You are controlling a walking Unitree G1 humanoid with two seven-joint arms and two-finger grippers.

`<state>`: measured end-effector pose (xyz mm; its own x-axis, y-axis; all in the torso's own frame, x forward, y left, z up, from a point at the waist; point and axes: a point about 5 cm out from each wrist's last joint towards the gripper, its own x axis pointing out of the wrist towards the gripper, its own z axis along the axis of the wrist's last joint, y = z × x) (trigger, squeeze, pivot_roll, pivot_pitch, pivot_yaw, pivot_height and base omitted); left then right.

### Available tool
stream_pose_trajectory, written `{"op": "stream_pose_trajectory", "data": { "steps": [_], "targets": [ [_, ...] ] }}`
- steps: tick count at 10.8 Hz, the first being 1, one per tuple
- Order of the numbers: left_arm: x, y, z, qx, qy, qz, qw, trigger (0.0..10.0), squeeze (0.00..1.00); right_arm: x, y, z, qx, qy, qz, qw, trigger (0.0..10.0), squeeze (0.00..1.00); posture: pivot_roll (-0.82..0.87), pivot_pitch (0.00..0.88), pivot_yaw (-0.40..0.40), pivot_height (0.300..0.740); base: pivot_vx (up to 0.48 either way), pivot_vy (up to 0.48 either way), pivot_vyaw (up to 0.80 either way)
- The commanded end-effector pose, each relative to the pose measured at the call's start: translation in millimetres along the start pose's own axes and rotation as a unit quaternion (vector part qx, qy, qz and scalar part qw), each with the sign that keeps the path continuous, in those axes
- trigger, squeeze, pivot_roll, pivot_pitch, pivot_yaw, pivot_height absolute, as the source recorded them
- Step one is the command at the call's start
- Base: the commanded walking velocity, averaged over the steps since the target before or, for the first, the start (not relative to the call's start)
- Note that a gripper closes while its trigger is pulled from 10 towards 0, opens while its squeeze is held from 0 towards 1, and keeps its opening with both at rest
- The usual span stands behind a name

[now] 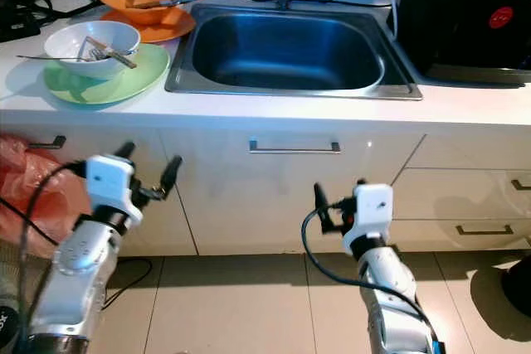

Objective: Kitchen organization

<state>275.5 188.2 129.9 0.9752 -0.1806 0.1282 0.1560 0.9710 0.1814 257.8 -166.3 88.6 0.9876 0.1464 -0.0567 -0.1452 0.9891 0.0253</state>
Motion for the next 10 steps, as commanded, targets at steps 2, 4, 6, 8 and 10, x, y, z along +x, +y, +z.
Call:
{"op": "stream_pose_trajectory", "data": {
  "steps": [2, 4, 6, 8, 10],
  "targets": [
    [-4.6, 0.4, 23.7, 0.015, -0.042, 0.001, 0.999, 10.0, 0.00, -2.1, -3.9, 24.9, -0.055, -0.046, -0.031, 0.997, 10.0, 0.00, 0.03, 0.003, -0.031, 0.740, 0.000, 0.000, 0.00],
    [-4.7, 5.8, 35.6, 0.035, -0.070, 0.049, 0.996, 10.0, 0.00, -3.0, -3.0, 48.8, -0.054, -0.069, -0.027, 0.996, 10.0, 0.00, 0.03, 0.005, -0.038, 0.740, 0.000, 0.000, 0.00],
    [-2.6, 12.9, 34.6, 0.027, -0.058, 0.095, 0.993, 10.0, 0.00, 0.0, -2.3, 53.7, -0.046, -0.080, -0.031, 0.995, 10.0, 0.00, 0.03, 0.003, -0.042, 0.740, 0.000, 0.000, 0.00],
    [-1.8, 6.9, 30.5, 0.006, -0.045, 0.078, 0.996, 10.0, 0.00, 0.0, -0.8, 52.1, -0.051, -0.068, -0.027, 0.996, 10.0, 0.00, 0.03, 0.003, -0.044, 0.740, 0.000, 0.000, 0.00],
    [6.5, 1.5, 37.9, -0.014, -0.056, 0.068, 0.996, 10.0, 0.00, 2.9, -1.7, 52.5, -0.030, -0.068, -0.038, 0.997, 10.0, 0.00, 0.03, 0.001, -0.040, 0.740, 0.000, 0.000, 0.00]
  ]
}}
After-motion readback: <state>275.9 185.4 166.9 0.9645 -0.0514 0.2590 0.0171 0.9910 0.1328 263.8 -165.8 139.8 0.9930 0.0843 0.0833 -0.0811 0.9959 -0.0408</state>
